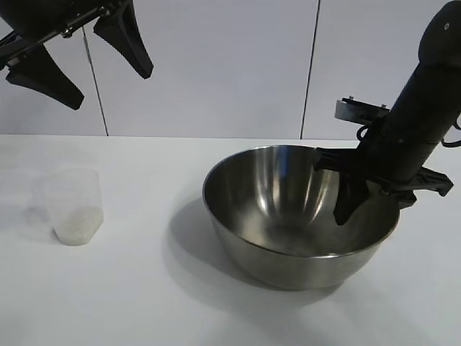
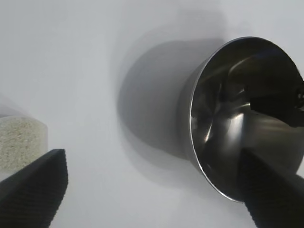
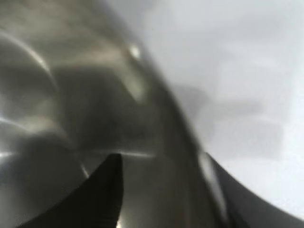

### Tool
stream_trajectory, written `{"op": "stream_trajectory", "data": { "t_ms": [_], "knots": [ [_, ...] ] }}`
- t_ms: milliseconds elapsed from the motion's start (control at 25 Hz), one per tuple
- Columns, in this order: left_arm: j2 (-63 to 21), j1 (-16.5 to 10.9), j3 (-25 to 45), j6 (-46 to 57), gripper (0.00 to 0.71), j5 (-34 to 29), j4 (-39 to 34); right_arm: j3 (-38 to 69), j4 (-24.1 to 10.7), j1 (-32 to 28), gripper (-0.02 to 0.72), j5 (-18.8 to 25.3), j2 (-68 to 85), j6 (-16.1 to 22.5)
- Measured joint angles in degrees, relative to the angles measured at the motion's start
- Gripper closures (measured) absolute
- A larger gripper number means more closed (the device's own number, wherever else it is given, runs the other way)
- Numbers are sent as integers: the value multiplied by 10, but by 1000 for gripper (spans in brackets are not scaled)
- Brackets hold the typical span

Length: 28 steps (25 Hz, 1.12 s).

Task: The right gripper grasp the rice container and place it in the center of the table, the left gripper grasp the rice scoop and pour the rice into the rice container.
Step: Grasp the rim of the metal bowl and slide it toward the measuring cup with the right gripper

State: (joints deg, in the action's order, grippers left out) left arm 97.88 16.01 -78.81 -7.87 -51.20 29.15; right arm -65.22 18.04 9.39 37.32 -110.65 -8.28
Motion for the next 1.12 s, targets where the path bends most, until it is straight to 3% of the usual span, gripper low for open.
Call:
{"op": "stream_trajectory", "data": {
  "t_ms": [80, 280, 520, 600, 880, 1120],
  "knots": [
    [0, 0, 0, 0, 16, 0, 0, 0, -1, 0, 649, 4, 0, 1],
    [0, 0, 0, 0, 16, 0, 0, 0, 22, -4, 691, 10, 16, -17],
    [0, 0, 0, 0, 16, 0, 0, -23, 114, -44, 692, 44, 44, -74],
    [0, 0, 0, 0, 16, 0, 0, -24, 130, -47, 692, 47, 44, -86],
    [0, 0, 0, 0, 16, 1, 0, -24, 133, 2, 692, 32, 44, -91],
    [0, 0, 0, 0, 16, 1, 0, -29, 124, 45, 692, 2, 36, -71]
  ]
}}
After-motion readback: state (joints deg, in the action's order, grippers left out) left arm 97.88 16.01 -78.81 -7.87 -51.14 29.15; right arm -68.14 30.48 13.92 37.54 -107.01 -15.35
